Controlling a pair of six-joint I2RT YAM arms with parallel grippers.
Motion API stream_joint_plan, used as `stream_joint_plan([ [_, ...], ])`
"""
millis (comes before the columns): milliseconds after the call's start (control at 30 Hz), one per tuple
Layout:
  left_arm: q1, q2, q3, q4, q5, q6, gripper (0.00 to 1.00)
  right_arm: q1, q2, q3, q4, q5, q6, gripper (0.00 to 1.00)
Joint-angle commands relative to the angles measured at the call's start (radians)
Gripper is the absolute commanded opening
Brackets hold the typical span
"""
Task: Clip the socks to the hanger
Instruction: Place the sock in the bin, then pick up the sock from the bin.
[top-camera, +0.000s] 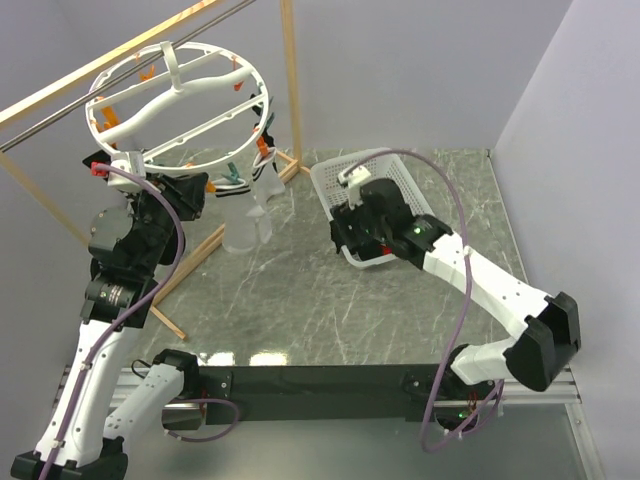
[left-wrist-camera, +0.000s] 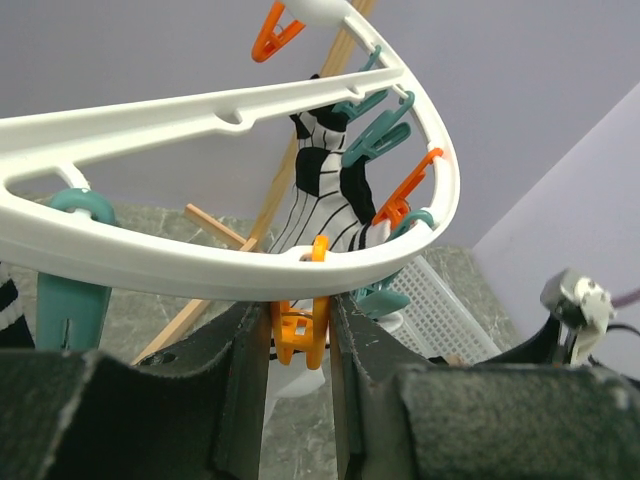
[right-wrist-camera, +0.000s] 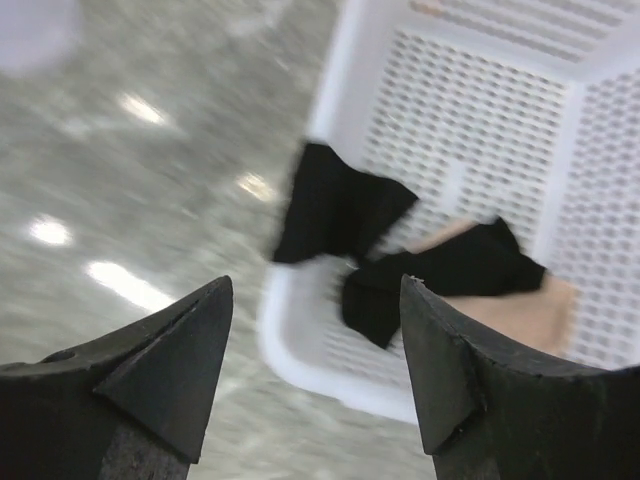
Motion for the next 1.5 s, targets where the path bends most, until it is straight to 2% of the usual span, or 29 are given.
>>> stream_joint_plan([
  [0,-0.003,-0.013,-0.009,0.048,0.010,0.020,0.12,0.007,-0.054,-0.120,0.174,0.141,-0.203,0.74],
  [133,-0.003,-0.020,-0.020,0.055,0.005,0.019,0.12,0.002,-0.024,-0.082,0.137,0.135,-0.150,0.76],
  [200,-0.003,-0.025,-0.029,0.061,0.001,0.014,0.12,-0.001,0.045,-0.039,0.114,0.094,-0.067,0.72],
  [233,-0.005,-0.028,-0.032,0.066,-0.001,0.014,0.12,-0.002,0.070,-0.027,0.098,0.054,-0.041,0.66],
  [300,-0.003,-0.030,-0.030,0.063,-0.004,0.013,0.12,-0.002,0.136,0.002,0.096,0.017,0.039,0.61],
  [433,-0.003,-0.025,-0.012,0.052,-0.006,0.020,0.13,-0.015,0.229,0.074,0.047,-0.038,0.122,0.60],
  [533,-0.003,-0.023,-0.001,0.048,-0.002,0.023,0.13,-0.028,0.271,0.119,0.009,-0.023,0.143,0.58],
  [600,-0.005,-0.023,-0.003,0.048,-0.007,0.028,0.13,-0.038,0.283,0.124,0.007,-0.025,0.149,0.52],
  [633,-0.003,-0.023,-0.003,0.048,-0.007,0.031,0.13,-0.045,0.285,0.125,0.005,-0.026,0.154,0.44],
  [733,-0.003,-0.019,-0.003,0.045,-0.007,0.034,0.13,-0.051,0.292,0.122,0.004,-0.032,0.159,0.34],
  [967,-0.003,-0.020,-0.003,0.052,-0.007,0.042,0.13,-0.053,0.332,0.122,-0.018,-0.040,0.157,0.35],
  [1167,-0.003,-0.020,0.000,0.048,-0.007,0.046,0.13,-0.056,0.325,0.110,-0.007,-0.042,0.165,0.02],
  [1467,-0.005,-0.020,-0.001,0.051,-0.004,0.042,0.13,-0.093,0.253,0.058,0.039,-0.055,0.189,0.00],
])
